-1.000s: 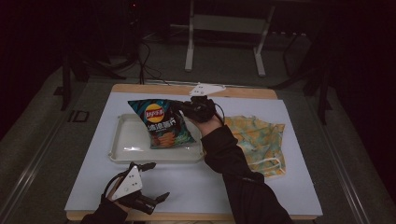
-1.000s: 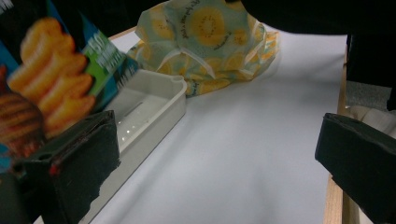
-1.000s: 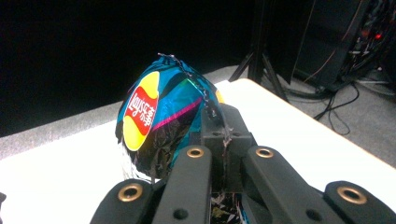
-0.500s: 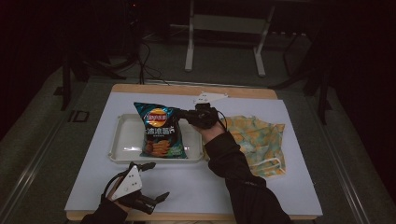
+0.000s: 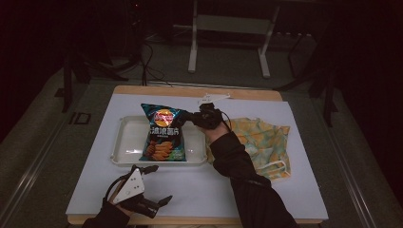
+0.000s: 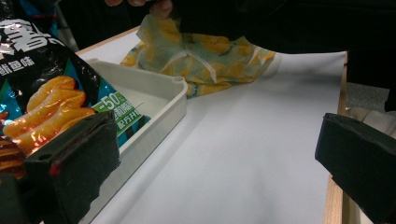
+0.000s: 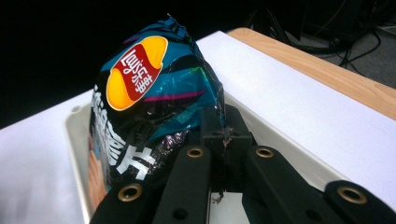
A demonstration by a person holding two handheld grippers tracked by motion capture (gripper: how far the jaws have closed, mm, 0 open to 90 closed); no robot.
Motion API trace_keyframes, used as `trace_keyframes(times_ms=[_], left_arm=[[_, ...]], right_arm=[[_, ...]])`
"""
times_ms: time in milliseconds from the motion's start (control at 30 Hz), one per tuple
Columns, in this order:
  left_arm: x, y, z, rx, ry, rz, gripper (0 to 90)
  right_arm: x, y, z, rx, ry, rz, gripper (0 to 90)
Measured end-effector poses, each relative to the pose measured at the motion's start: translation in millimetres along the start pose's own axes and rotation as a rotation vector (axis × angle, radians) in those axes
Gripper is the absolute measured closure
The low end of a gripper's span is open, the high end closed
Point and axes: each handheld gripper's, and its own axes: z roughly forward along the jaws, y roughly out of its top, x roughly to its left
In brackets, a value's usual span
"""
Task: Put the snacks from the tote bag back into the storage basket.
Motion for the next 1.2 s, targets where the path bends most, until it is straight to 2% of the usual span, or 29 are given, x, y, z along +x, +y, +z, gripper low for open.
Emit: trace_keyframes(times_ms=[100,133,267,333,800,867,900,967,1200], left_arm=[[-0.1,0.0,0.0,0.000,-0.001,-0.001,0.3],[-0.1,0.0,-0.1,0.000,-0.001,-0.001,0.3],[0.1,0.2,-0.3,-0.002,-0.003,-0.003,0.3],[0.2,0.2,-0.4,0.000,-0.003,-0.001,0.3],[0.4,0.2,0.0,0.000,-0.010,-0.006,0.3],[0.4,0.2,0.0,0.000,-0.010,-0.005,0.3],[0.4,0.2,-0.1,0.000,-0.010,-0.005,0.3],[0.5,0.2,-0.2,-0.001,-0.010,-0.004,0.3],[0.3,0.1,0.2,0.001,-0.009,-0.005,0.3]], right_arm=[[-3.6,-0.4,3.5,0.011,-0.011,0.008,90.0],[-8.4,-0.9,8.3,0.035,-0.025,0.016,90.0],[-15.2,-3.3,16.1,0.060,-0.049,0.025,90.0],[-19.1,-5.4,19.9,0.069,-0.046,0.033,90.0],[-30.9,-16.8,32.5,0.100,-0.104,0.083,88.7],[-30.8,-17.1,33.2,0.105,-0.115,0.081,86.1],[-29.1,-16.4,33.7,0.109,-0.131,0.066,80.8],[-27.9,-15.5,33.5,0.109,-0.147,0.054,77.6],[-20.0,-3.7,21.9,0.101,-0.177,0.007,72.3]])
